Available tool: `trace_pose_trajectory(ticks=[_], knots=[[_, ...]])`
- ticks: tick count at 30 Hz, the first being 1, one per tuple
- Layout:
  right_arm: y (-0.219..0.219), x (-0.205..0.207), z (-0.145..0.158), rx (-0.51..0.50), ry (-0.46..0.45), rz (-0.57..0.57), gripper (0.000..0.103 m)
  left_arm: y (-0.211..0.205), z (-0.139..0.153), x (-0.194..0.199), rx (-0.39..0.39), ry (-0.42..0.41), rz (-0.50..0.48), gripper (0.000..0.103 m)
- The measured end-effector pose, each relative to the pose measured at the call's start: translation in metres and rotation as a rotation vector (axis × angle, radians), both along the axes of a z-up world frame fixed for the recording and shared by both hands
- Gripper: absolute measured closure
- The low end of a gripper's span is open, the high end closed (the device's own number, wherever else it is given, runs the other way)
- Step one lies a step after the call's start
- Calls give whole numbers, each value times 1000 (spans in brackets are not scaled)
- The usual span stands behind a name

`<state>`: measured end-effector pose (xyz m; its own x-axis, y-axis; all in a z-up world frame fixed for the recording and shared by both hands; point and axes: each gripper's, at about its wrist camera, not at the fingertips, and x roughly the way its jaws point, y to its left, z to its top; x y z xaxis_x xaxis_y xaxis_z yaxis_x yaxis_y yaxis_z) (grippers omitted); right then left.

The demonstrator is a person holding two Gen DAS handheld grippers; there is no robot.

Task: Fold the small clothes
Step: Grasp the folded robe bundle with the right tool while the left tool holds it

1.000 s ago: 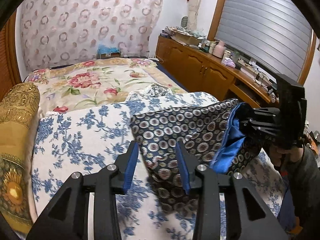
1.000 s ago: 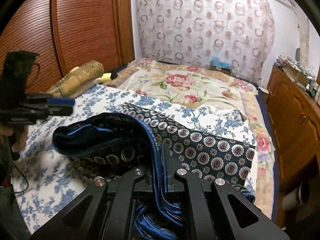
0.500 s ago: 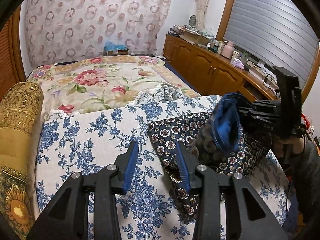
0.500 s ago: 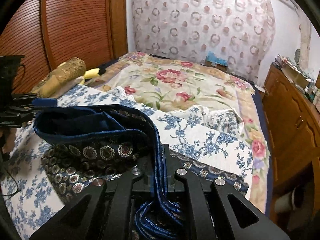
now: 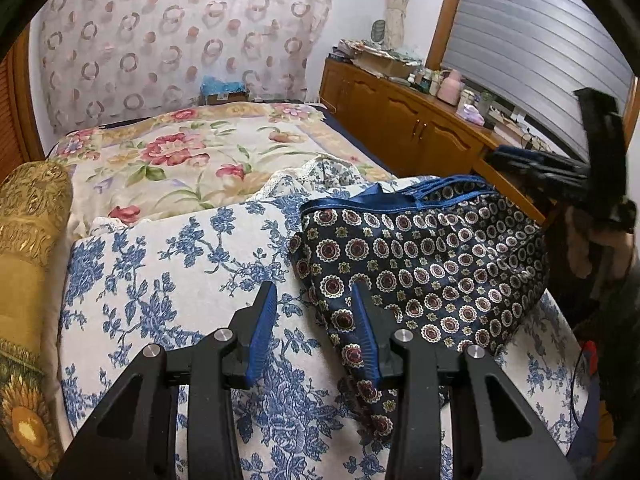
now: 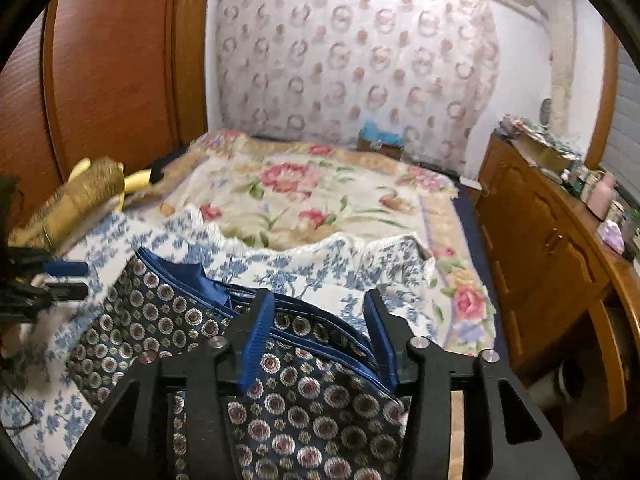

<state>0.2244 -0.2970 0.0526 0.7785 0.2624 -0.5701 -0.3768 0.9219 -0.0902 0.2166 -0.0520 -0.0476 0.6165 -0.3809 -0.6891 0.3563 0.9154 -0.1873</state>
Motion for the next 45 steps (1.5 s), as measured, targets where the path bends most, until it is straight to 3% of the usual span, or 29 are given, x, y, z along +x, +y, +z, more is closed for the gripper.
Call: trace_pose_trajectory(ticks=[7, 14, 24, 31, 39, 41, 45], knots=[[-13, -36, -25, -45, 43, -59, 48, -15, -4, 21, 55, 15, -33, 63], [-24, -33, -59, -80, 128, -149, 47, -23, -19, 44, 85, 50, -38, 63], [-35, -5, -72, 28, 195, -158, 37, -25, -35, 55, 94, 107, -43, 63], [-60, 11, -75, 117, 237, -126, 37, -28, -36, 56, 89, 97, -52, 63], [-63, 21, -80, 147, 263, -79, 37, -30, -35, 61, 69, 108, -58, 63], [-61, 23, -80, 143, 268, -56, 39, -32, -35, 63, 53, 114, -76, 63], [-56, 27, -80, 132, 273, -17, 58, -41, -34, 65, 79, 102, -119, 68]])
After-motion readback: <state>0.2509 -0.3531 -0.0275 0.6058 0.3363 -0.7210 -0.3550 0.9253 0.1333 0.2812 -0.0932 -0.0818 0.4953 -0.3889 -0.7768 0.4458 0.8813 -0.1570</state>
